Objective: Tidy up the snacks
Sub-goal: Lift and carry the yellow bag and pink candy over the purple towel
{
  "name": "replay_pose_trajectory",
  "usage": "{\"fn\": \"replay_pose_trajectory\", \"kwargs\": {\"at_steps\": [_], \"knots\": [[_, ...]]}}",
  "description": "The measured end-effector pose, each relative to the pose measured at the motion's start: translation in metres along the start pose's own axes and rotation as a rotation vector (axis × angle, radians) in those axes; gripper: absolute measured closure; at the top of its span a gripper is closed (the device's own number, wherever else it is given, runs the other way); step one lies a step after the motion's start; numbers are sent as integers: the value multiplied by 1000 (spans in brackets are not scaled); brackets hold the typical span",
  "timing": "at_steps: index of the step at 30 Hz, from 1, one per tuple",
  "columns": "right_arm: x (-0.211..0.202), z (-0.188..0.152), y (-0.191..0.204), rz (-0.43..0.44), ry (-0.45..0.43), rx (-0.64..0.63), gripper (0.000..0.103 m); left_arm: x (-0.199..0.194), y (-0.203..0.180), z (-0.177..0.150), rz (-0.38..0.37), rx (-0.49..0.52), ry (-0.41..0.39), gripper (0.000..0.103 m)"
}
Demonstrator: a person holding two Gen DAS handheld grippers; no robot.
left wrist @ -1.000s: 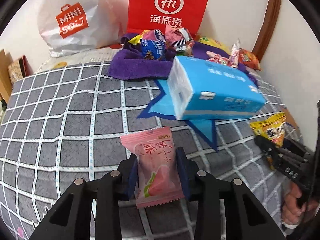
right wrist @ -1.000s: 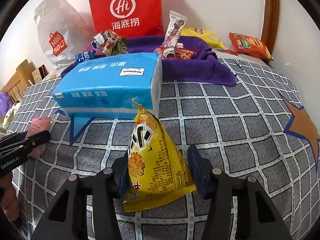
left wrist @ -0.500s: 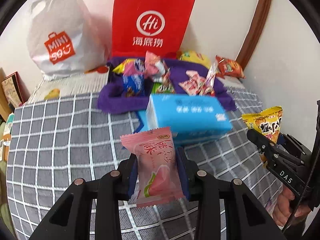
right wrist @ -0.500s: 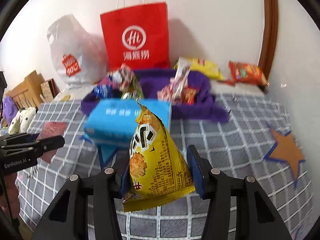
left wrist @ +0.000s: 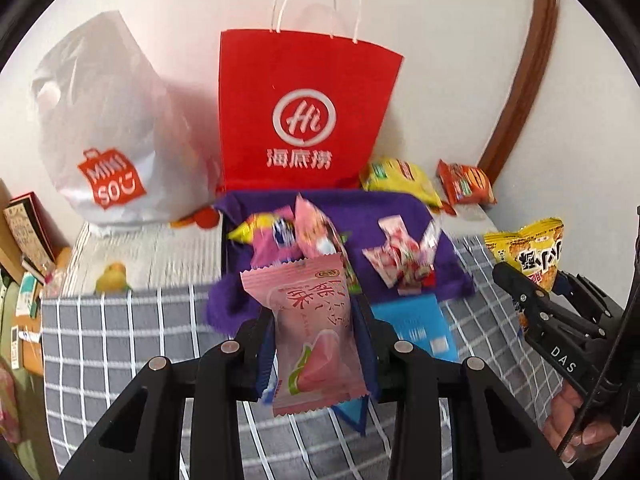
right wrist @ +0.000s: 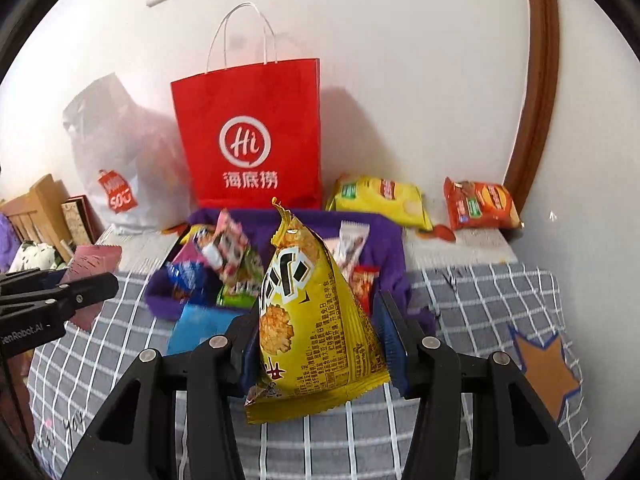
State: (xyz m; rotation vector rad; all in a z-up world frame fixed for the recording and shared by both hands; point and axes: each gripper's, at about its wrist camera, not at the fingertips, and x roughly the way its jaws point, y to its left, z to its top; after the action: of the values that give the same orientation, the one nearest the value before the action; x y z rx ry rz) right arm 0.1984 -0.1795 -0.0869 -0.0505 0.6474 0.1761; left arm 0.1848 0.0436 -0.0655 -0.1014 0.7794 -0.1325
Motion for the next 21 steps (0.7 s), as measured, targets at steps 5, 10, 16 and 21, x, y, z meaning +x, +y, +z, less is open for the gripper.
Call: {"fn": "replay_pose_trajectory", "kwargs": {"at_steps": [5, 10, 16, 21], "knots": [[22, 30, 3, 20, -10, 4, 53, 16, 14, 28, 16, -30, -3, 69], [45, 60, 2, 28, -21, 15, 53, 39, 25, 54, -10, -76, 12, 69], [75, 81, -14, -10, 8, 27, 53, 67, 22, 80, -29, -94, 17, 69], [107, 70, -34, -3, 95, 41, 53, 92, 13, 86, -74, -98, 31, 69]]}}
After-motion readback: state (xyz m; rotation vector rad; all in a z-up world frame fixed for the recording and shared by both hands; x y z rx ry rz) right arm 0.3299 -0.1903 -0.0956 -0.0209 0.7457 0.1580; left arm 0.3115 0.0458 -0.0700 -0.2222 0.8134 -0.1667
